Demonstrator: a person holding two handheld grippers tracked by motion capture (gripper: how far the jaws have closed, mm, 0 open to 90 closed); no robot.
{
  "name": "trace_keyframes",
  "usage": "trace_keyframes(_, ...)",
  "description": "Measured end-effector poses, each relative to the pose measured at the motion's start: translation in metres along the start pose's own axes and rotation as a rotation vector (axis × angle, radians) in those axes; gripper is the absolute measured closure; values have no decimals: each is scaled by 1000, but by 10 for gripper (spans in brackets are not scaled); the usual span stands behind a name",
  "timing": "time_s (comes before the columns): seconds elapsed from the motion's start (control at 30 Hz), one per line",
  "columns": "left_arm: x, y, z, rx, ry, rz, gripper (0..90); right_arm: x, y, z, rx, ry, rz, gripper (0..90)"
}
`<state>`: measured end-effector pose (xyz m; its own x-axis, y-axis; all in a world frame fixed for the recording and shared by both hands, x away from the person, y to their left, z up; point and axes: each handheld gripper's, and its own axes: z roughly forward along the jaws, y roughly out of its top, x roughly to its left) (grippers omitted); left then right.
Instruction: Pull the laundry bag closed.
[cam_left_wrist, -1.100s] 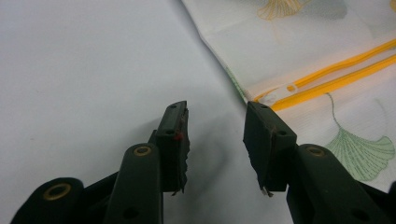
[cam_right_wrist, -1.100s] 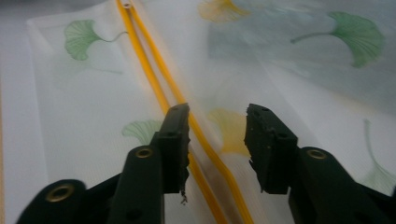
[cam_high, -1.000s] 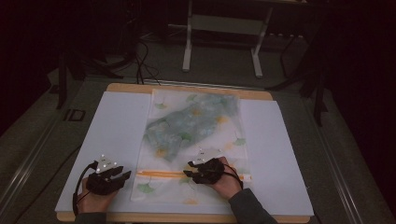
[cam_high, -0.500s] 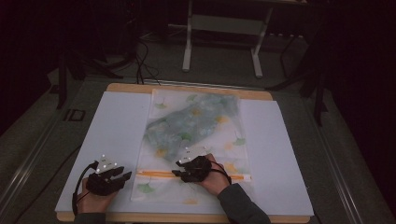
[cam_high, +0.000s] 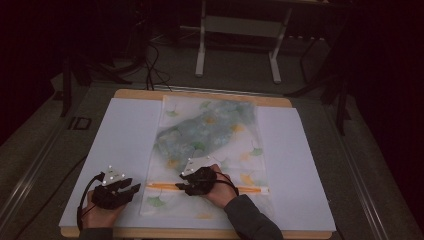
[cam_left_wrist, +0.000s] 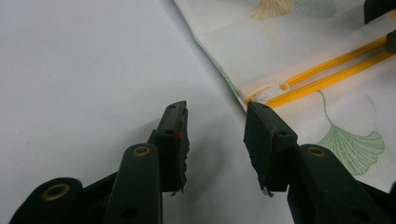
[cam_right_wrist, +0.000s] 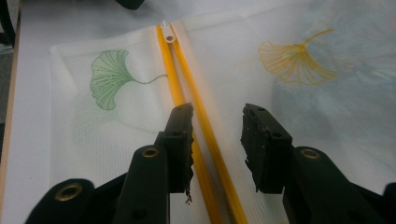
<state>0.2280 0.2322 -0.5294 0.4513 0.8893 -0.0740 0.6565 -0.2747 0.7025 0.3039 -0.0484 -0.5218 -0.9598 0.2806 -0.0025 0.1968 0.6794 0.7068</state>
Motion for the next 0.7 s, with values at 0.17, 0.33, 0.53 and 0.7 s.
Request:
trace_keyframes(0.17,0,0,0,2,0,0,598,2,4,6,-2,16,-10,659)
trace_keyframes(0.33,0,0,-1,3,-2,1,598,3,6,10,-8,24,-13,656)
trace_keyframes(0.53,0,0,-1,3,-5,3,598,7,9,19,-4,39,-21,666)
trace_keyframes(0.7,-1,1,0,5,-4,6,600,7,12,25,-1,47,-20,677)
